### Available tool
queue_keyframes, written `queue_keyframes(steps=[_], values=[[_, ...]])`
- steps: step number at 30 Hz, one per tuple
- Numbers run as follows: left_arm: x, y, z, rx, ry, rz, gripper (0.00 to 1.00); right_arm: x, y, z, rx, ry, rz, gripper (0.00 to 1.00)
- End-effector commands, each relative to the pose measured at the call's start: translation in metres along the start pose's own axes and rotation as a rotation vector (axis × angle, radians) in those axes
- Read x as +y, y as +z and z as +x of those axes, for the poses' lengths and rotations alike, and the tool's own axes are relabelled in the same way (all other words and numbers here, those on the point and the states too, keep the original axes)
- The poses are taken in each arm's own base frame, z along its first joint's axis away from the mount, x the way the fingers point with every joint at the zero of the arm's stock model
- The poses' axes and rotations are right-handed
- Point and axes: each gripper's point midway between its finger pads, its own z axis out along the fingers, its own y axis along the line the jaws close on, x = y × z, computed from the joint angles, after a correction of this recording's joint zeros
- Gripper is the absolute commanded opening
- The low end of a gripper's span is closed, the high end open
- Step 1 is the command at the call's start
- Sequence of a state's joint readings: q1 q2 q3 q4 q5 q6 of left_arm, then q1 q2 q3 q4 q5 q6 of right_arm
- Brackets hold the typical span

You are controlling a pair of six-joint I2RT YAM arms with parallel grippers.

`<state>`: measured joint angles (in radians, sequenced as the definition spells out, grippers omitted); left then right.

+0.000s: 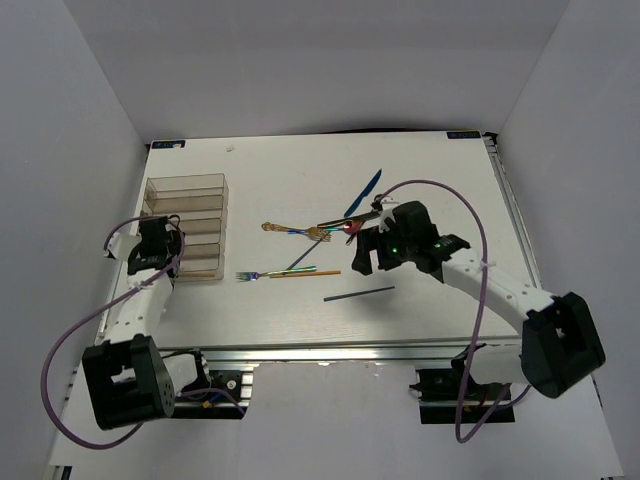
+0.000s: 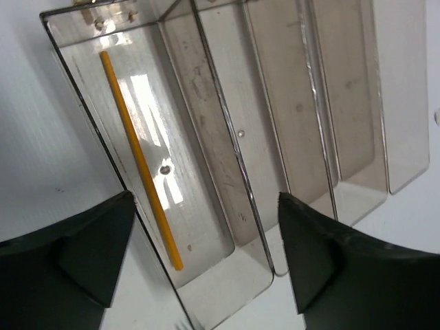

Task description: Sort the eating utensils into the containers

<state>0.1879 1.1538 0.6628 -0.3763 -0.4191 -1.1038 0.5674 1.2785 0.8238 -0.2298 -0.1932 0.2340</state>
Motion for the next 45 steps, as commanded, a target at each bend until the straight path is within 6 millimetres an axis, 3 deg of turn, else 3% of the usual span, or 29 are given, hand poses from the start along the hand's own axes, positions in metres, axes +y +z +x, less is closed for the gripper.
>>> queue_keyframes(steps=[1,3,6,8,9,12,14,15,20,21,24,29,32,35,38,39,41,42,43,45], values=[[-0.018,-0.026,-0.019,-0.031,-0.017,0.103,0.98,-0.020,0.006,0.014,0.124,-0.085,0.106,0.89],[-0.023,-0.039,-0.028,-0.041,0.036,0.130,0.98,-0.025,0.011,0.039,0.243,-0.171,0.120,0.89],[-0.032,-0.059,-0.040,-0.061,0.150,0.199,0.98,-0.028,0.016,0.058,0.329,-0.257,0.161,0.89],[-0.045,-0.071,-0.035,-0.029,0.223,0.298,0.98,-0.021,0.021,0.069,0.361,-0.324,0.118,0.87],[-0.050,-0.075,-0.020,0.033,0.312,0.372,0.98,-0.013,0.025,0.074,0.374,-0.366,0.067,0.85],[-0.049,-0.086,0.000,0.111,0.455,0.471,0.98,0.009,0.040,0.090,0.422,-0.522,-0.016,0.82],[-0.050,-0.100,0.012,0.137,0.481,0.564,0.98,0.028,0.057,0.092,0.438,-0.630,-0.091,0.78],[-0.060,-0.112,0.012,0.130,0.480,0.639,0.98,0.033,0.060,0.086,0.427,-0.646,-0.099,0.78],[-0.062,-0.116,0.020,0.162,0.487,0.681,0.98,0.037,0.081,0.110,0.520,-0.679,-0.174,0.68],[-0.062,-0.116,0.021,0.166,0.487,0.682,0.98,0.038,0.081,0.118,0.536,-0.677,-0.190,0.61],[-0.062,-0.118,0.019,0.155,0.482,0.685,0.98,0.037,0.077,0.140,0.558,-0.690,-0.182,0.27],[-0.063,-0.124,0.026,0.183,0.471,0.716,0.98,0.033,0.078,0.147,0.484,-0.834,-0.034,0.00],[-0.062,-0.126,0.032,0.215,0.462,0.733,0.98,0.032,0.079,0.146,0.466,-0.848,0.012,0.00],[-0.066,-0.139,0.044,0.275,0.443,0.805,0.98,0.052,0.078,0.133,0.366,-0.817,-0.044,0.00],[-0.075,-0.161,0.054,0.302,0.412,0.949,0.98,0.082,0.070,0.098,0.203,-0.764,-0.108,0.00],[-0.080,-0.182,0.061,0.356,0.381,1.049,0.98,0.093,0.065,0.080,0.137,-0.740,-0.127,0.00],[-0.091,-0.202,0.060,0.343,0.348,1.174,0.98,0.105,0.060,0.060,0.076,-0.686,-0.157,0.00],[-0.090,-0.207,0.066,0.372,0.320,1.204,0.98,0.121,0.055,0.048,0.049,-0.630,-0.222,0.00],[-0.090,-0.215,0.068,0.382,0.316,1.238,0.98,0.125,0.051,0.036,0.026,-0.591,-0.245,0.00],[-0.092,-0.228,0.073,0.414,0.290,1.305,0.98,0.148,0.040,0.025,-0.002,-0.520,-0.375,0.00]])
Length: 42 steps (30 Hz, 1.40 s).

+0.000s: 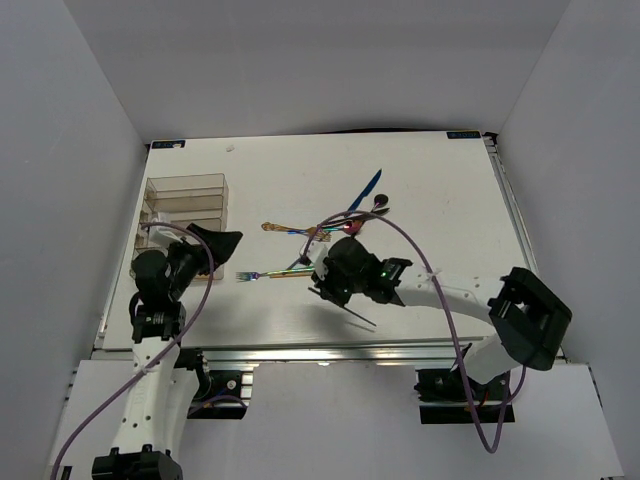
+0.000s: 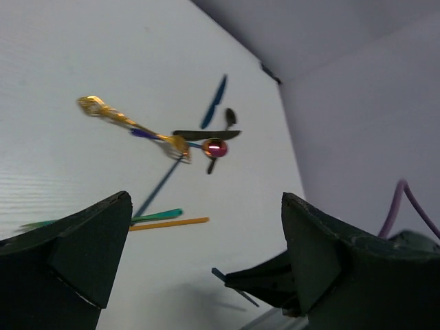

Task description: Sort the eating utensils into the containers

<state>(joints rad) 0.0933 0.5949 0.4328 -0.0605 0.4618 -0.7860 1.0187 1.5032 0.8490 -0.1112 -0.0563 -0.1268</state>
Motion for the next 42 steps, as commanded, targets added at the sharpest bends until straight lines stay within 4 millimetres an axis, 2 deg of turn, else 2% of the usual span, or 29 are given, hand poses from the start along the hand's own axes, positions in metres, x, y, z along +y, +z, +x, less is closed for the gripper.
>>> queue_keyframes(steps=[1,2,6,12,18,21,22,23,25,26,28,32,33,35,36,37,38,39,40,41,42], values=[[-0.059,-0.006,-0.002,-0.009,-0.006,0.274,0.98,0.014,-0.031,-0.081,-0.257,0.131,-0.168,0.00],[-0.062,-0.006,0.001,0.000,-0.012,0.289,0.98,0.016,-0.036,-0.087,-0.276,0.148,-0.184,0.00],[-0.085,-0.001,0.029,0.088,0.011,0.362,0.95,0.016,-0.061,-0.137,-0.389,0.247,-0.265,0.00],[-0.097,0.006,0.058,0.167,0.019,0.432,0.90,0.011,-0.071,-0.170,-0.427,0.296,-0.289,0.00],[-0.094,0.015,0.073,0.203,0.036,0.403,0.90,0.011,-0.075,-0.182,-0.448,0.307,-0.319,0.00],[-0.094,0.020,0.075,0.205,0.035,0.394,0.81,0.015,-0.076,-0.186,-0.454,0.307,-0.347,0.00],[-0.095,0.022,0.073,0.202,0.034,0.395,0.74,0.016,-0.076,-0.186,-0.455,0.305,-0.351,0.00],[-0.095,0.023,0.073,0.203,0.034,0.391,0.59,0.017,-0.076,-0.188,-0.457,0.306,-0.358,0.00],[-0.094,0.027,0.072,0.201,0.031,0.377,0.48,0.018,-0.078,-0.190,-0.467,0.298,-0.370,0.00],[-0.094,0.028,0.072,0.196,0.028,0.371,0.47,0.019,-0.079,-0.190,-0.470,0.295,-0.376,0.00],[-0.096,0.030,0.071,0.193,0.019,0.374,0.35,0.019,-0.080,-0.193,-0.475,0.294,-0.376,0.00],[-0.101,0.030,0.072,0.204,0.010,0.389,0.04,0.012,-0.080,-0.195,-0.487,0.310,-0.360,0.00],[-0.102,0.031,0.070,0.196,0.007,0.384,0.00,0.010,-0.080,-0.196,-0.493,0.321,-0.359,0.00],[-0.095,0.032,0.070,0.196,-0.002,0.339,0.00,0.002,-0.080,-0.195,-0.500,0.347,-0.351,0.00],[-0.088,0.038,0.059,0.145,0.006,0.278,0.00,-0.003,-0.081,-0.194,-0.502,0.382,-0.342,0.12],[-0.081,0.040,0.052,0.115,0.008,0.218,0.00,-0.017,-0.084,-0.187,-0.513,0.422,-0.303,0.53],[-0.060,0.039,0.055,0.124,0.006,0.098,0.00,-0.023,-0.086,-0.183,-0.522,0.442,-0.291,0.88],[-0.048,0.044,0.023,-0.003,0.024,-0.031,0.00,-0.032,-0.090,-0.179,-0.531,0.462,-0.271,0.89],[-0.032,0.041,0.009,-0.051,0.027,-0.147,0.00,-0.052,-0.097,-0.168,-0.541,0.503,-0.196,0.89],[0.000,0.030,0.010,-0.041,0.035,-0.327,0.00,-0.063,-0.101,-0.161,-0.538,0.524,-0.148,0.89],[0.001,0.024,-0.017,-0.114,0.003,-0.422,0.00,-0.073,-0.104,-0.153,-0.533,0.541,-0.099,0.89]])
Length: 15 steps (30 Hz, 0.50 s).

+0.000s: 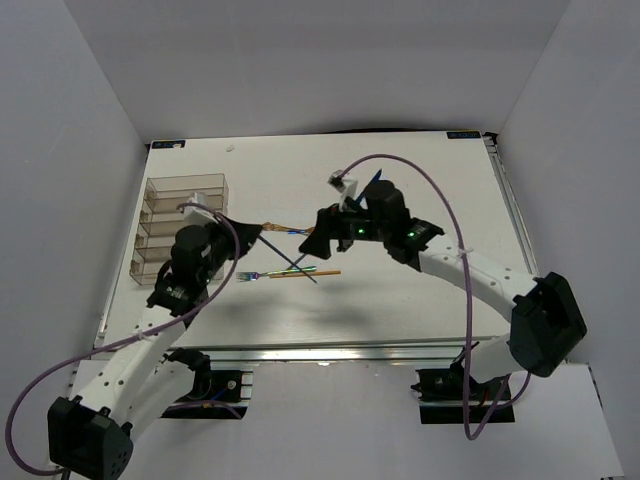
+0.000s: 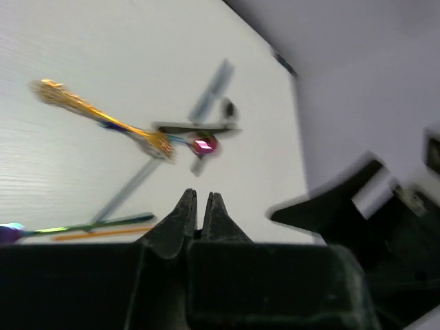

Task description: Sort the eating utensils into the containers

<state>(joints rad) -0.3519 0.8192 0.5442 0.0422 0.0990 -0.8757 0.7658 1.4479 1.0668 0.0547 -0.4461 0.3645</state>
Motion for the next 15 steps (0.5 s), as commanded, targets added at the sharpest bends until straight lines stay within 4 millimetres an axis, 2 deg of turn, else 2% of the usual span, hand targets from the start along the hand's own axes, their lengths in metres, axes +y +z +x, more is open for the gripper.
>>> queue_keyframes(steps=[1,2,3,4,5,6,7,9,10,12,13,15], values=[[0.077,-0.042,-0.077,-0.296,0.000,-0.599,0.00,-0.036,-0.048,-0.035,-0.152,0.029,0.187,0.89],[0.101,-0.060,-0.085,-0.309,-0.011,-0.737,0.00,-0.044,-0.056,-0.029,-0.150,0.030,0.219,0.89],[0.111,-0.066,-0.096,-0.333,-0.026,-0.802,0.00,-0.049,-0.063,-0.029,-0.160,0.027,0.241,0.89],[0.118,-0.080,-0.126,-0.416,-0.056,-0.858,0.00,-0.053,-0.076,-0.035,-0.195,0.015,0.266,0.89],[0.126,-0.087,-0.133,-0.429,-0.068,-0.905,0.00,-0.058,-0.080,-0.021,-0.167,0.031,0.287,0.89],[0.138,-0.090,-0.141,-0.425,-0.054,-0.960,0.00,-0.059,-0.084,-0.020,-0.169,0.026,0.296,0.89],[0.144,-0.104,-0.163,-0.476,-0.073,-1.013,0.00,-0.061,-0.090,-0.015,-0.163,0.015,0.312,0.89],[0.156,-0.108,-0.175,-0.460,-0.056,-1.080,0.00,-0.064,-0.095,-0.009,-0.149,0.007,0.331,0.89],[0.170,-0.110,-0.184,-0.448,-0.072,-1.136,0.00,-0.067,-0.100,-0.009,-0.156,-0.002,0.353,0.89],[0.183,-0.109,-0.183,-0.399,-0.073,-1.155,0.00,-0.072,-0.104,0.000,-0.138,-0.008,0.377,0.89],[0.197,-0.115,-0.186,-0.397,-0.098,-1.191,0.00,-0.072,-0.107,-0.001,-0.145,-0.015,0.385,0.89],[0.207,-0.118,-0.186,-0.384,-0.117,-1.195,0.00,-0.073,-0.109,0.005,-0.137,-0.021,0.387,0.89]])
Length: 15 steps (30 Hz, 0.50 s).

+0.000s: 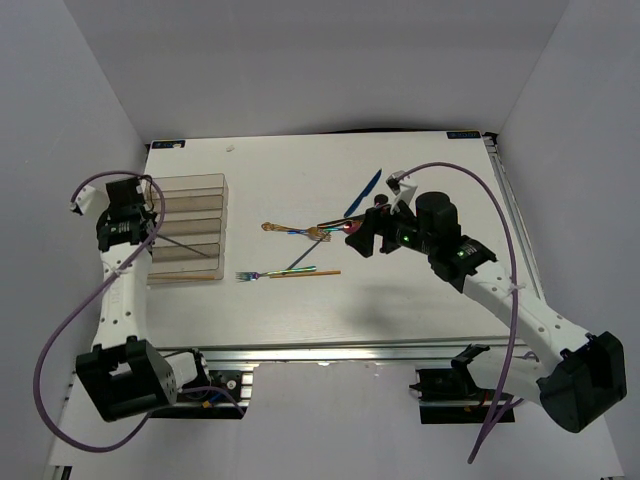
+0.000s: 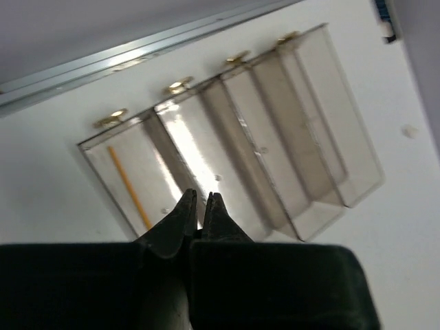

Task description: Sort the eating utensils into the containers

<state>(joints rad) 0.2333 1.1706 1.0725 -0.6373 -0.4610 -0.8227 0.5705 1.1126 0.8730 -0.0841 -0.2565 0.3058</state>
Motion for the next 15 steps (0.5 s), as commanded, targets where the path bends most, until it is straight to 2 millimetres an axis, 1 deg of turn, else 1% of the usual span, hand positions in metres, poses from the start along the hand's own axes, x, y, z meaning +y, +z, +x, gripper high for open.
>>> queue_keyframes(steps=[1,4,9,10,12,13,14,15], values=[[0.032,0.010,-0.003,0.039,0.033,-0.085,0.00,-0.012,-0.008,0.009,0.009,-0.039,0.045,0.89],[0.033,0.023,0.005,0.063,0.020,-0.077,0.00,-0.012,-0.007,0.013,0.017,-0.045,0.038,0.90],[0.039,0.032,0.025,0.101,0.003,-0.075,0.00,-0.011,-0.003,0.016,0.025,-0.042,0.019,0.89],[0.036,0.030,0.025,0.100,-0.008,-0.050,0.13,-0.011,-0.002,0.017,0.028,-0.043,0.012,0.89],[0.037,0.030,0.030,0.105,-0.010,-0.038,0.30,-0.011,0.002,0.019,0.044,-0.050,0.003,0.89],[0.038,0.031,0.035,0.117,-0.009,-0.033,0.39,-0.007,0.008,0.028,0.080,-0.070,-0.046,0.89],[0.040,0.030,0.036,0.118,-0.010,-0.035,0.53,-0.002,0.012,0.028,0.092,-0.089,-0.083,0.89],[0.041,0.029,0.037,0.119,-0.014,-0.037,0.58,0.004,0.016,0.032,0.117,-0.108,-0.116,0.89]])
